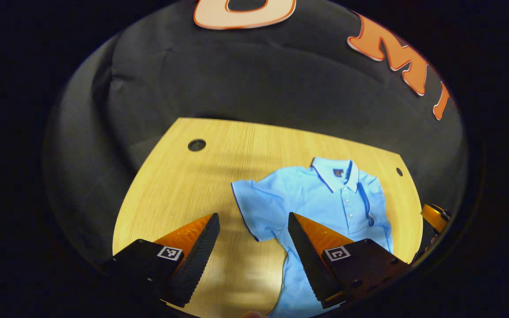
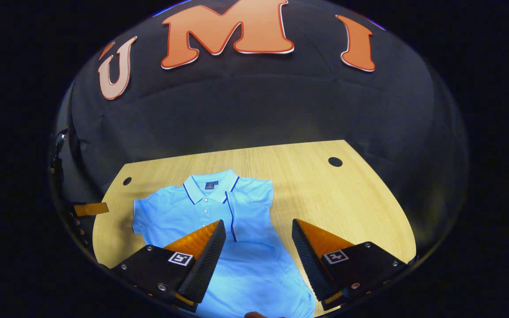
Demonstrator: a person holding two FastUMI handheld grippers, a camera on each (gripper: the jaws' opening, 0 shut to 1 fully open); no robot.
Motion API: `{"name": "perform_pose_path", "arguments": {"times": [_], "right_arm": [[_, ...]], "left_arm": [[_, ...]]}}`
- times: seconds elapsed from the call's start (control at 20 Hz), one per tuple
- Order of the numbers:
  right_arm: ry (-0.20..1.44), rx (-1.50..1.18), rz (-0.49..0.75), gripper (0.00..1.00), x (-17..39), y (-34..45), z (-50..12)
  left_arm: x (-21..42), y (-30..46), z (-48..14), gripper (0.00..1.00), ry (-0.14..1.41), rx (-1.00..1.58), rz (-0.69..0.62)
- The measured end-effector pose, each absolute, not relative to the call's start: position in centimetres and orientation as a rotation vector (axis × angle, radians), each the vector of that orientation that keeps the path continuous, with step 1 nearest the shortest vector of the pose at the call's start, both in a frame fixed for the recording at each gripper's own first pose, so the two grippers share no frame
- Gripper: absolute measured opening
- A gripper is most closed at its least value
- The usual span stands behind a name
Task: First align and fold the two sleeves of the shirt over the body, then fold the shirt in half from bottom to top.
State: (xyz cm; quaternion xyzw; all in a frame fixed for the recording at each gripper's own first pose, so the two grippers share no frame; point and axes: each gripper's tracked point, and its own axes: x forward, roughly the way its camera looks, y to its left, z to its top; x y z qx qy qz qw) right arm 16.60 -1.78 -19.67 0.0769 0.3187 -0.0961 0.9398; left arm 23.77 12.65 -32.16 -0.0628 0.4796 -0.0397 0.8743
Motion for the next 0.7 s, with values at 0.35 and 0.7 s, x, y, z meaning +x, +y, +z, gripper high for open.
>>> {"name": "perform_pose_path", "arguments": {"times": [0.35,0.7], "right_arm": [[0.572,0.066,-0.268,0.91,13.4,-2.7,-17.1],[0.573,0.016,-0.304,0.93,10.1,-3.9,-17.0]], "left_arm": [[28.0,12.0,-38.2,1.0,1.219,-0.189,-0.101],[29.2,12.5,-43.2,1.0,1.386,-0.095,0.01]]}}
